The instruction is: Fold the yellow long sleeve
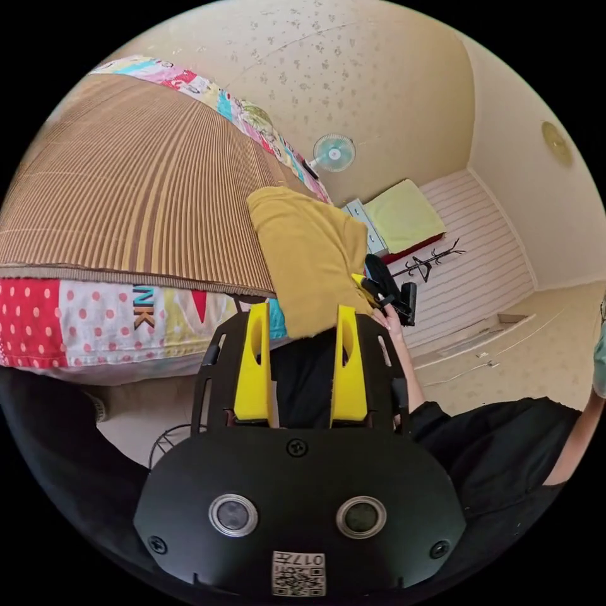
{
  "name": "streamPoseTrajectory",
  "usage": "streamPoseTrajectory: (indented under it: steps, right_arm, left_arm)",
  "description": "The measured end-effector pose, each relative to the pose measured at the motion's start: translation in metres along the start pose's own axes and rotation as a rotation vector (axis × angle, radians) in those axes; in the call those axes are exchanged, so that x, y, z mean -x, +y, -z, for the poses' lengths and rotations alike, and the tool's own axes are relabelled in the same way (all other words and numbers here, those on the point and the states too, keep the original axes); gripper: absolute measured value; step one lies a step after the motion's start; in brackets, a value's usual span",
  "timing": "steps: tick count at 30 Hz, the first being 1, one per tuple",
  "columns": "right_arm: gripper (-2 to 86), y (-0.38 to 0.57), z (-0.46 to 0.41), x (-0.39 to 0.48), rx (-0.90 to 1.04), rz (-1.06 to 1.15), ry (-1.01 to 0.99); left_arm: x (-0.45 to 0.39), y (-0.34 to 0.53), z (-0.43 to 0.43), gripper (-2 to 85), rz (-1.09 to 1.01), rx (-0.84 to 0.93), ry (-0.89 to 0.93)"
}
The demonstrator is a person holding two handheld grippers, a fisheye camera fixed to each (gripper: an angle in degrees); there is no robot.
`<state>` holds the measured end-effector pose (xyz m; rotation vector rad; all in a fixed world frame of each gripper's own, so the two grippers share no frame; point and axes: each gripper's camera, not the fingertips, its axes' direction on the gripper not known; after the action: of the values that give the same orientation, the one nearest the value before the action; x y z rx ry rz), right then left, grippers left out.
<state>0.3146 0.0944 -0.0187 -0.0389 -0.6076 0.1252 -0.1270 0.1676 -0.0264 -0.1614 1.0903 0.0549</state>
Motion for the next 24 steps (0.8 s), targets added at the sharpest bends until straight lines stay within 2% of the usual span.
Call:
streamPoseTrajectory:
  steps: [4, 10, 12, 15, 17, 20, 24]
  right_arm:
    - [9.1, 0.004, 0.008, -0.034, -0.025, -0.004, -0.074]
    - [12.2, 0.017, 0.044, -0.047, -0.06, 0.007, -0.031]
    - [13.1, 0.027, 0.055, -0.063, -0.079, -0.027, -0.09]
    - [15.1, 0.051, 0.062, -0.107, -0.15, -0.098, -0.404]
    - [16.6, 0.073, 0.056, -0.145, -0.145, -0.209, -0.599]
    - [18.2, 0.098, 0.058, -0.166, -0.123, -0.304, -0.626]
    - [20.4, 0.11, 0.057, -0.173, -0.014, -0.334, -0.646]
  left_arm:
    - [0.02, -0.023, -0.041, 18.3, 0.051, 0.1, 0.082]
    - [0.024, -0.054, -0.074, 18.7, 0.016, 0.175, 0.049]
    - [0.029, -0.06, -0.087, 18.8, 0.029, 0.212, 0.093]
    - [0.04, -0.066, -0.109, 18.1, 0.092, 0.253, 0.193]
    - [0.047, -0.067, -0.113, 16.1, 0.152, 0.232, 0.198]
    - [0.052, -0.071, -0.112, 11.1, 0.186, 0.227, 0.213]
    - [0.053, -0.081, -0.099, 8.7, 0.251, 0.203, 0.354]
